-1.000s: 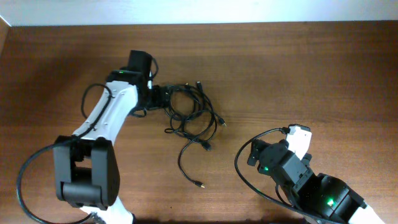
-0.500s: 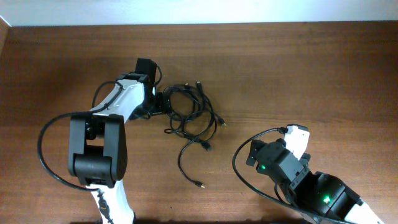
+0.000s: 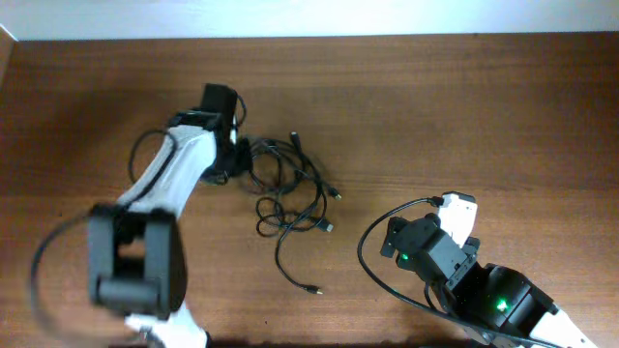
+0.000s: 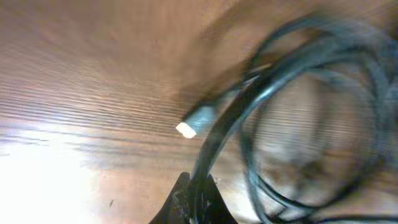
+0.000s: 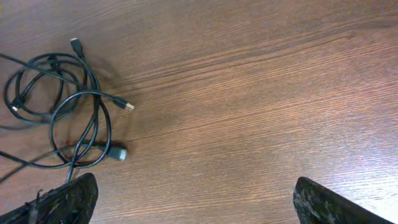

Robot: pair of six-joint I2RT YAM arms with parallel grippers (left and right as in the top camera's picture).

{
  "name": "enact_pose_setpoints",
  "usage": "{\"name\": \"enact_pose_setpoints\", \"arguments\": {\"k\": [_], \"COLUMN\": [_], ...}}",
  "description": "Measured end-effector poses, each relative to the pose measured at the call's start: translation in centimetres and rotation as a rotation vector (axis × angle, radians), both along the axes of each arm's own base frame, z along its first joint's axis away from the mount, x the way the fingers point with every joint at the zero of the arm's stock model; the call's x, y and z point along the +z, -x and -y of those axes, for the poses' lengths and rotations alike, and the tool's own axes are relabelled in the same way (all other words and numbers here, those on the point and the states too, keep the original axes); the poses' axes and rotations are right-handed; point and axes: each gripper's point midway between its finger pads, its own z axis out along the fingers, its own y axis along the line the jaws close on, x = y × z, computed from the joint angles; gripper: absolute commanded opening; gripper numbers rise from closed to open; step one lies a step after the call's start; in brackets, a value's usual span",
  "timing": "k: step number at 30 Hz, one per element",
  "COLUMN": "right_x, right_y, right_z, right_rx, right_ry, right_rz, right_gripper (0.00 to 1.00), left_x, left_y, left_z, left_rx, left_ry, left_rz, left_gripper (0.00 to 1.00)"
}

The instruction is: Untangle cables

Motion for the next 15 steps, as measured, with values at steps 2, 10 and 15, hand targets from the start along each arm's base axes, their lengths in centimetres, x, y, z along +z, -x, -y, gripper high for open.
{"name": "enact_pose_setpoints", "arguments": {"k": [2,10,15], "right_x": [0.2,1.9,4.3], "right_y": [-0.2,-1.3,-1.0], "right_z": [-0.5,-3.5,-6.0], "right_rx": [0.007,0.131,0.307], "right_ry": [-0.025,-0.103,-0.173], "right_rz": [0.01,0.08,0.155], "right_gripper": [0.99,0.99,0.99], "left_x": [8.2,29.0,31.9], "left_y": [-0.5,4.8,7.5], "left_z": [0.6,2.5,3.3], "left_rx": [-0.019,-0.124,-0.176], "left_ry": [0.053,0.239,0.298], "left_rz": [0.227,0.846,0.929], "left_gripper": [0.0,0.0,0.0]}}
